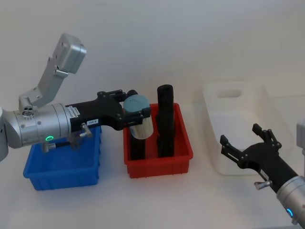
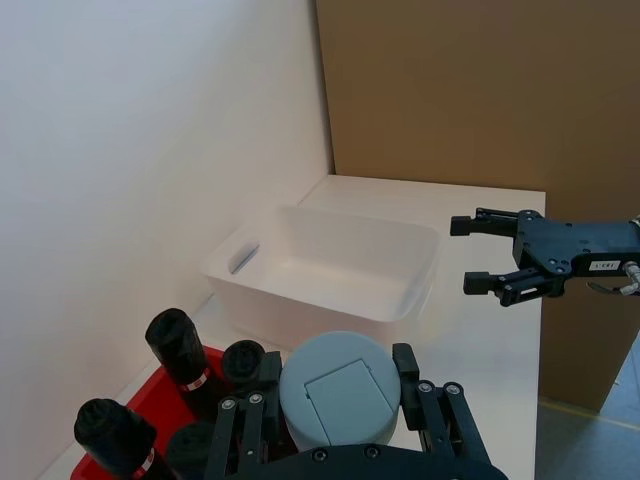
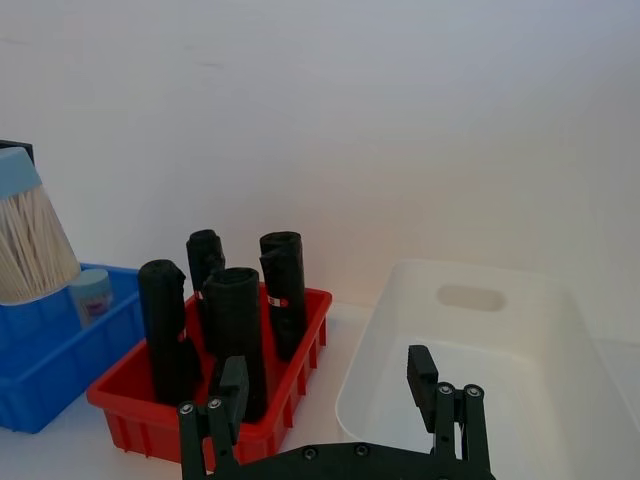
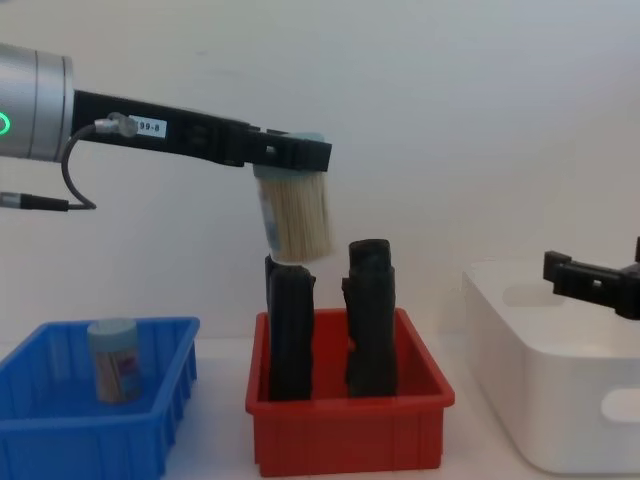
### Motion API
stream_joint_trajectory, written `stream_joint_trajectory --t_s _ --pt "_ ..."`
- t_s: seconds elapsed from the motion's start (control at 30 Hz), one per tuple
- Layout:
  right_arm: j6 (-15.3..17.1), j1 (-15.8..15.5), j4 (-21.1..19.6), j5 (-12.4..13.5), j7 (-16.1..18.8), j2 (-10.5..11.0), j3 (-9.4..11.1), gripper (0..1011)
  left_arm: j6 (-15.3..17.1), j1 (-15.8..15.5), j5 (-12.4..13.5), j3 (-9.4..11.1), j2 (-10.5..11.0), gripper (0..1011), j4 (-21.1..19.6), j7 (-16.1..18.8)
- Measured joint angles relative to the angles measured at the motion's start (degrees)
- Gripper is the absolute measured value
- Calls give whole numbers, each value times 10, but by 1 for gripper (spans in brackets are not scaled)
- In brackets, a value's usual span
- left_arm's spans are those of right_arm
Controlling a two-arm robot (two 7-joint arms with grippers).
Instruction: Pick the cotton swabs from the blue box and place them into the white box.
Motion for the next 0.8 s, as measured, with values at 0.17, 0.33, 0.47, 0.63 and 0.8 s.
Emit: stream_joint_trajectory --t_s 0.17,0.33,0.47,0.63,0.8 --pt "8 2 -6 1 17 0 -1 1001 2 -2 -1 1 -1 671 0 -6" --pt "19 7 -12 3 40 0 -3 1002 2 -4 -1 2 -2 670 1 -10" --pt "30 12 -18 4 62 -1 -5 1002 3 -5 -1 2 -2 671 1 -12" --pt "47 23 -24 4 97 -3 -9 1002 4 -5 -2 2 -2 671 1 -14" --pt "66 35 -27 3 130 -7 -14 1002 4 -6 -2 3 -2 670 1 -15"
